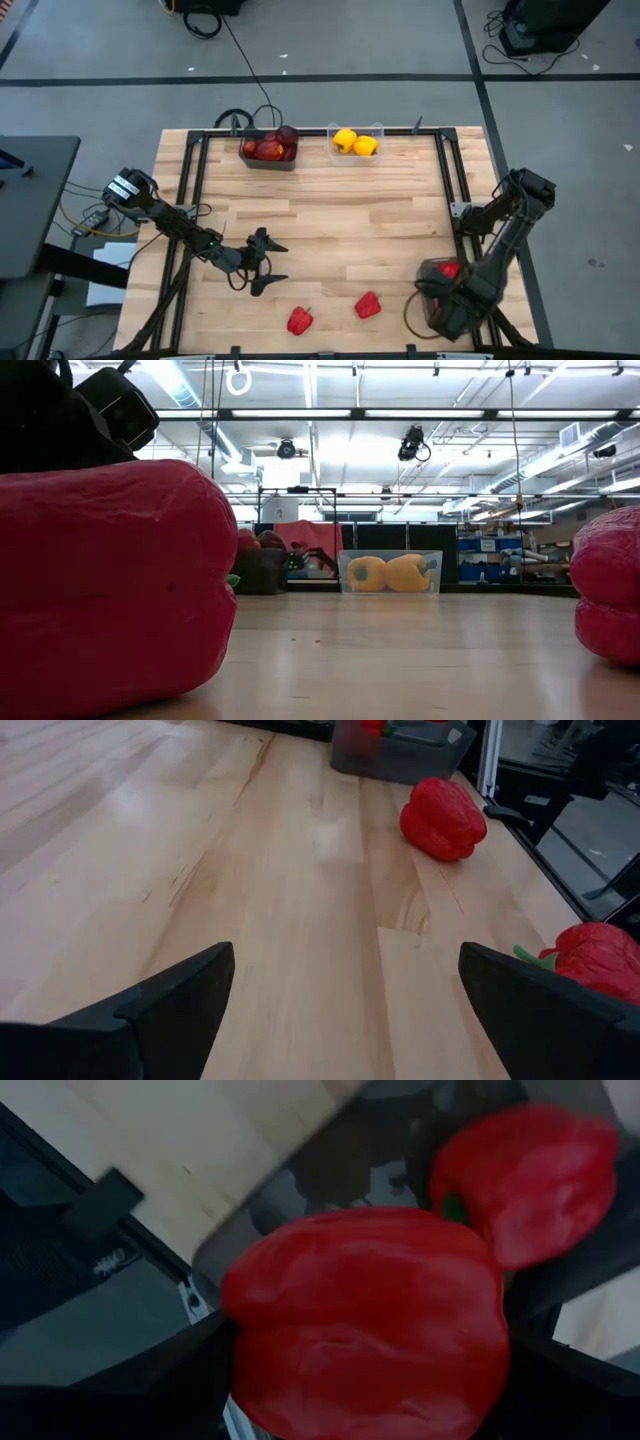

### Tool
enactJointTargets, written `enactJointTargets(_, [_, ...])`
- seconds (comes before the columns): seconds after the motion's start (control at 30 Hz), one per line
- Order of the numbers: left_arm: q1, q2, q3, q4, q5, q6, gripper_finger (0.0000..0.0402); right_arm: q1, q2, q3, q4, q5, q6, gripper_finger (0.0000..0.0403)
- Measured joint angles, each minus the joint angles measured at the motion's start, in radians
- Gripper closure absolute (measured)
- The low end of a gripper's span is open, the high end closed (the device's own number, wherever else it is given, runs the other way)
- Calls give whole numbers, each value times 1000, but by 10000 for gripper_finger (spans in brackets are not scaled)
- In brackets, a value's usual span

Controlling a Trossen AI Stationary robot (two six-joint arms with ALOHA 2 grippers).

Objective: Sort produce into baskets
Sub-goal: Put the red bell pepper into the bottom black bin

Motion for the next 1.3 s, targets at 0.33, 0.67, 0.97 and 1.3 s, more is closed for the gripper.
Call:
enactJointTargets(0.33, [0, 0, 0, 0, 0, -17, 10, 83, 0, 0, -2, 25, 176, 11])
enactJointTargets(0.67, [0, 0, 1, 0, 0, 20, 10, 87, 0, 0, -24, 3, 177, 5])
enactJointTargets(0.97, [0, 0, 27, 1, 0, 32, 10, 91, -1, 1, -23, 57, 151, 9])
enactJointTargets(1.3, [0, 0, 27, 1, 0, 36, 10, 95, -2, -6, 16, 57, 101, 11])
